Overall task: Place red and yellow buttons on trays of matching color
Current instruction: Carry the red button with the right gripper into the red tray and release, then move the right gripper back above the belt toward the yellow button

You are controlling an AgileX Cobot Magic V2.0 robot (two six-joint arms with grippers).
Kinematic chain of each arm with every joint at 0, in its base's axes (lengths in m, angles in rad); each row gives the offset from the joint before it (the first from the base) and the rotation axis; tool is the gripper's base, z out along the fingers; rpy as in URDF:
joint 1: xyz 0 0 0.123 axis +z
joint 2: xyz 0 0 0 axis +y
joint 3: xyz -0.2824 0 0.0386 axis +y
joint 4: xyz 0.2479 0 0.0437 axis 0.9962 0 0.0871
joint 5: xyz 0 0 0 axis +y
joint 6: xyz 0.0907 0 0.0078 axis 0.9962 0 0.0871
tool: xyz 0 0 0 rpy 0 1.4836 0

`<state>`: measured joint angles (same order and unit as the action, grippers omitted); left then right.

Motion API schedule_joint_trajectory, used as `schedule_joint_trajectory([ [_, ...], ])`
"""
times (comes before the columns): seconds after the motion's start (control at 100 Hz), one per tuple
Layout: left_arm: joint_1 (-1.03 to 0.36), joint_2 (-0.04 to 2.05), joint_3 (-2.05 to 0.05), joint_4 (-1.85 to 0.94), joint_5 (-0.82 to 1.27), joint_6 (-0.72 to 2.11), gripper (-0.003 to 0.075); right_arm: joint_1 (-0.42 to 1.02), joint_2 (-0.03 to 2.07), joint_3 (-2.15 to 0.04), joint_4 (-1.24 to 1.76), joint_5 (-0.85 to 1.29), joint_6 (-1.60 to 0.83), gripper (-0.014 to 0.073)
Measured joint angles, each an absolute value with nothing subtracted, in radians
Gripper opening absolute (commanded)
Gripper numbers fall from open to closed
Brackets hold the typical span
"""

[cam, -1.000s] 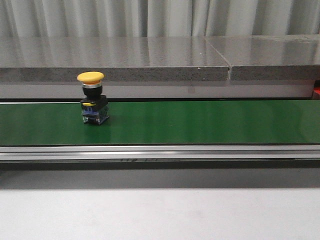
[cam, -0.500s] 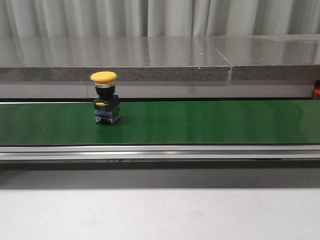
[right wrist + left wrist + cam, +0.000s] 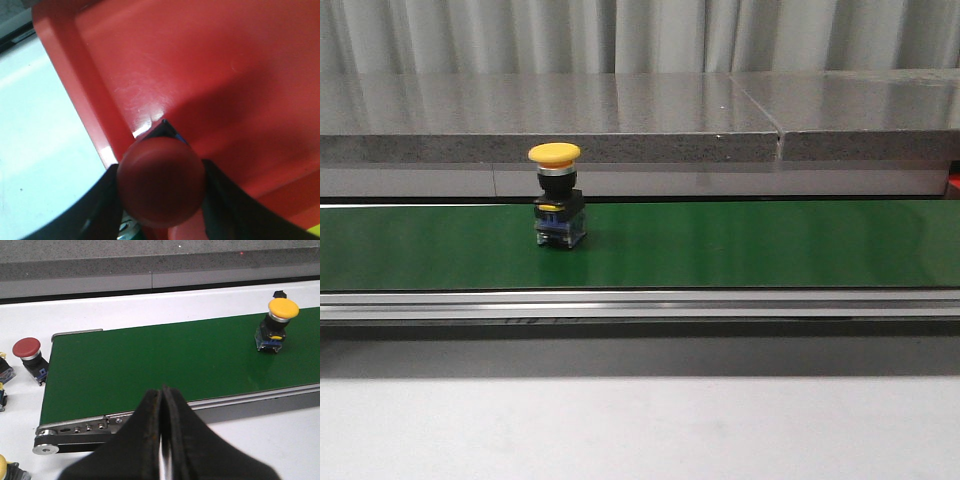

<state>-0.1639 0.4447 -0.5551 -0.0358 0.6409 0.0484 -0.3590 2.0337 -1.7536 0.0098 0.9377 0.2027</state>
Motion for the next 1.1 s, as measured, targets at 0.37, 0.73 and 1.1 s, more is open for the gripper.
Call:
schedule_joint_trajectory([
  [0.37, -0.164, 0.445, -0.555, -0.036, 0.641, 0.048, -0.0021, -0.359, 2.082, -1.754, 0.013, 0.927, 0.205, 0.04],
  [0.73, -0.164, 0.445, -0.555, -0.036, 0.641, 0.048, -0.0021, -0.359, 2.052, -1.754, 0.014, 0.903, 0.201, 0.0636],
  [1.1, -0.164, 0.445, -0.555, -0.036, 0.641, 0.048, -0.0021, -0.292, 1.79, -1.617, 0.026, 0.831, 0.125, 0.0636],
])
